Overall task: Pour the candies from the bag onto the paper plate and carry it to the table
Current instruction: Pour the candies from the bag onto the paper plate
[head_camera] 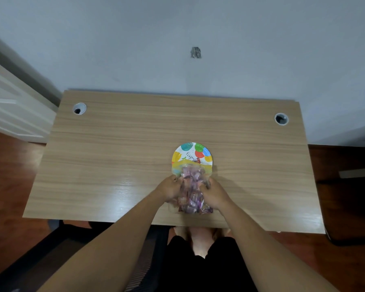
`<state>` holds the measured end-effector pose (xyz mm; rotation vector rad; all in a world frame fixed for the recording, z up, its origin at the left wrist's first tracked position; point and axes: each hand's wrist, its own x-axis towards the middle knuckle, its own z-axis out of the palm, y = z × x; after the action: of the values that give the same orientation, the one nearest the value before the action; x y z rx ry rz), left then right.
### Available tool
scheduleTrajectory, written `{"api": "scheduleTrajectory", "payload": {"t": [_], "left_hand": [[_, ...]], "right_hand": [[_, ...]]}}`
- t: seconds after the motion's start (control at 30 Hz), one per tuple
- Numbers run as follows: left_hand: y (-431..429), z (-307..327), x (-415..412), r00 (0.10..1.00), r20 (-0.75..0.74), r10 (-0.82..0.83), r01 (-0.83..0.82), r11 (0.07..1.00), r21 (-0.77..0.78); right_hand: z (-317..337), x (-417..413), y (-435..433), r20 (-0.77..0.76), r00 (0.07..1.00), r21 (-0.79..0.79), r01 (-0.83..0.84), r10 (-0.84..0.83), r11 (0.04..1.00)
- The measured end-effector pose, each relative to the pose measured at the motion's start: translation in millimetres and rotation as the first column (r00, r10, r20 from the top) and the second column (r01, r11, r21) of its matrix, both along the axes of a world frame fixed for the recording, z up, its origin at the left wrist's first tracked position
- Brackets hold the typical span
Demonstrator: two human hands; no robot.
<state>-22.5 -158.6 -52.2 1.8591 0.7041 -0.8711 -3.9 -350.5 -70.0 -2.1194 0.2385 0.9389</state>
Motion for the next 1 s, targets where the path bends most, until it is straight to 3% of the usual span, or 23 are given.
{"api": "scheduleTrajectory", "payload": {"t": [0.6, 1.0], "left_hand": [[3.9, 0.2, -8.5, 0.997, 0.075, -0.010, 0.009, 1.000, 0.018], [4.7, -0.1, -11.7, 0.991, 0.061, 0.122, -0.120, 0.992, -0.041]], "right_hand": [[8.0, -6.5, -2.0, 0.057, 0.998, -0.035, 0.000, 0.002, 0.999], [18.2, -8.2, -3.8, 0.046, 0.998, -0.034, 0.032, -0.031, 0.999]]}}
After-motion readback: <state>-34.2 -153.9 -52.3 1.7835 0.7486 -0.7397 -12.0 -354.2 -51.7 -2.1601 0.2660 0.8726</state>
